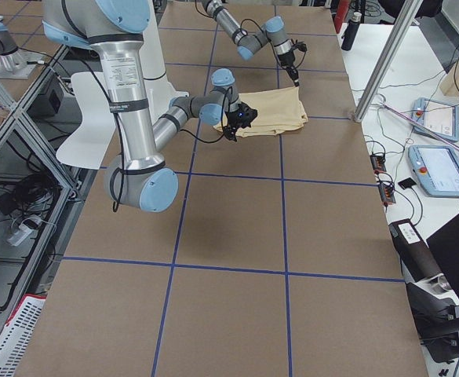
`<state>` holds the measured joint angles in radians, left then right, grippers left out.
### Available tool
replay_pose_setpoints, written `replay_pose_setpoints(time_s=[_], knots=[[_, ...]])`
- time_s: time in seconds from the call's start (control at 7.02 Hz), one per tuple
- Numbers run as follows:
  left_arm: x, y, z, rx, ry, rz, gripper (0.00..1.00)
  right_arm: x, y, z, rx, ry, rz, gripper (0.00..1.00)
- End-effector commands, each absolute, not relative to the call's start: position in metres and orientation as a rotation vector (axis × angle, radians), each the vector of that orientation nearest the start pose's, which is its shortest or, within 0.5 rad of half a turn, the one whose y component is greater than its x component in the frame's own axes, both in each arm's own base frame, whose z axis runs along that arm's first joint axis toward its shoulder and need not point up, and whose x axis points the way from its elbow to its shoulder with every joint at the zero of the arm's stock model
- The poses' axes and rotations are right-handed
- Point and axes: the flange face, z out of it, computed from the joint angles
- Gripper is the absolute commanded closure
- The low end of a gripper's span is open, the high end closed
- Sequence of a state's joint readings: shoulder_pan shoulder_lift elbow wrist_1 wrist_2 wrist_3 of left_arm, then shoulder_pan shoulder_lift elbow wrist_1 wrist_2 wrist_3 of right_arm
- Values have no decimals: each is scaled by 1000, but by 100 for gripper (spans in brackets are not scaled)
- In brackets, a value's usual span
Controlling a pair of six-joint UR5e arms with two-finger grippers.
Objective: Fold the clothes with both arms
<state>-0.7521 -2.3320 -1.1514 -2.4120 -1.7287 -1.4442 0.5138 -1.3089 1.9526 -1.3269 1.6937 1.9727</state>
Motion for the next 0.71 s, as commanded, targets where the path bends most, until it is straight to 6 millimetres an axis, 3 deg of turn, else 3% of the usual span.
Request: replay_pose_setpoints(time_s=[0.0, 0.14, 0.28, 0.43, 0.57], knots=[[502, -652, 287, 416, 1149, -449, 53, -458, -395, 303, -67, -937, 801, 0], [497, -654, 279, 424, 1161, -443, 49, -471, -401, 286, -69, -958, 799, 0], [481, -655, 263, 405, 1199, -420, 49, -494, -399, 283, -89, -956, 809, 0], [464, -651, 269, 366, 1219, -396, 49, -515, -395, 271, -122, -967, 863, 0], [464, -649, 271, 363, 1221, -395, 49, -536, -375, 263, -136, -977, 900, 0]])
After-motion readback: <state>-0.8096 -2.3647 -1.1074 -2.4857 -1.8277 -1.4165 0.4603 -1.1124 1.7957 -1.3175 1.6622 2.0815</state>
